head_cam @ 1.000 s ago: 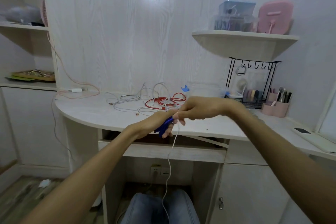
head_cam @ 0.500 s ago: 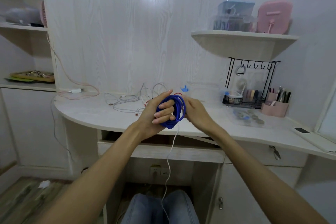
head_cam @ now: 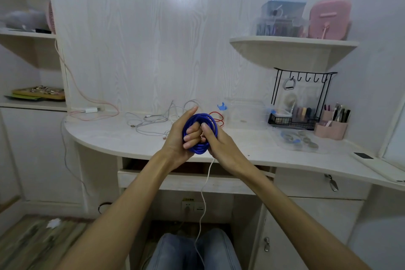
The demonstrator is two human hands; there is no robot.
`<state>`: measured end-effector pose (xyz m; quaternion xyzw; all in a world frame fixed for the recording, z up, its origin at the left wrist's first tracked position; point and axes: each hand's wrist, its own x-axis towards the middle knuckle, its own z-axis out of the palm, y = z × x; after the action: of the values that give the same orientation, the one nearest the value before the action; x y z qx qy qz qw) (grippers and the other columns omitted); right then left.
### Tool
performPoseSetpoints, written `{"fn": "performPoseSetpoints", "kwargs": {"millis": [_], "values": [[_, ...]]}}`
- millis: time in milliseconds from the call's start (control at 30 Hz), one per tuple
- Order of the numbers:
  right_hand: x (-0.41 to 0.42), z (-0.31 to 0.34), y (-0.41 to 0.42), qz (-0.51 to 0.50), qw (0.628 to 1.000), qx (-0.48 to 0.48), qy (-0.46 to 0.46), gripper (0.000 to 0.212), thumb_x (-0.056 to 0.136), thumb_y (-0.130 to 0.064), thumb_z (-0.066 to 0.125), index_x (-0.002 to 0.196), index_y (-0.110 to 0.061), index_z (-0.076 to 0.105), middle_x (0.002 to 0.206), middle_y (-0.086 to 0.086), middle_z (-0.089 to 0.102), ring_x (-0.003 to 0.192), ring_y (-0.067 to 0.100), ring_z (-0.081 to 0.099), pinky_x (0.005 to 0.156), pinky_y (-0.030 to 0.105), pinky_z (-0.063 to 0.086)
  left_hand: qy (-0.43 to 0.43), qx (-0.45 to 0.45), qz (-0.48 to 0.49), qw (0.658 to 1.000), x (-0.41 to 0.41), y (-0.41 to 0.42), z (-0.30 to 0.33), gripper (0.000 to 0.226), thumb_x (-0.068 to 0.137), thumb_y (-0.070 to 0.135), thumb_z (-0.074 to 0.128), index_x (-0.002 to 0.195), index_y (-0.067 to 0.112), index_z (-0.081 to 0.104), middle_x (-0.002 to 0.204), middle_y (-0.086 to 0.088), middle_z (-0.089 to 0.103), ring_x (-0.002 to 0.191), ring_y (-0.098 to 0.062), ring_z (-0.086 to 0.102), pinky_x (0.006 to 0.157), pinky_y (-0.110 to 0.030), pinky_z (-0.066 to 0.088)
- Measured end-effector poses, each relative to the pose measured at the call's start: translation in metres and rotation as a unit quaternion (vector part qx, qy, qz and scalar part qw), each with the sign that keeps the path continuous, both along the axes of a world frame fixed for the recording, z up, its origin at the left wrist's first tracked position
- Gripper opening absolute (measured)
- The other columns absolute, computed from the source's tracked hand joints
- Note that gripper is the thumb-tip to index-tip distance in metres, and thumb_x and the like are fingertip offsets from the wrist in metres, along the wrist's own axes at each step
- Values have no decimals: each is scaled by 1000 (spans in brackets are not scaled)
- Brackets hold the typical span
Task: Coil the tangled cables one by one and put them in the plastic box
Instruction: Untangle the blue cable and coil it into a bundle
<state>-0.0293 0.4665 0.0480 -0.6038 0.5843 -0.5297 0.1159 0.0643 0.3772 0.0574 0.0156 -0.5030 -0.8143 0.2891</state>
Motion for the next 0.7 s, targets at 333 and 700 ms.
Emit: {"fn": "performPoseSetpoints", "kwargs": {"millis": [333,700], "values": [[-45,7,-7,-10,993,95,73,23,101,-37,34,120,-31,45,87,-19,47,66,-22,48,60,3,39,-249,-263,222,905,-38,-38,-7,66,90,65,29,72,14,67,55,5,68,58,-6,66,56,-13,50],[-136,34,-33,73,954,287,42,14,100,-32,41,109,-34,53,94,3,53,83,17,43,75,28,42,-245,-271,-23,931,-119,-88,-4,91,53,84,59,99,6,68,59,4,58,58,-8,59,66,-25,51]]}}
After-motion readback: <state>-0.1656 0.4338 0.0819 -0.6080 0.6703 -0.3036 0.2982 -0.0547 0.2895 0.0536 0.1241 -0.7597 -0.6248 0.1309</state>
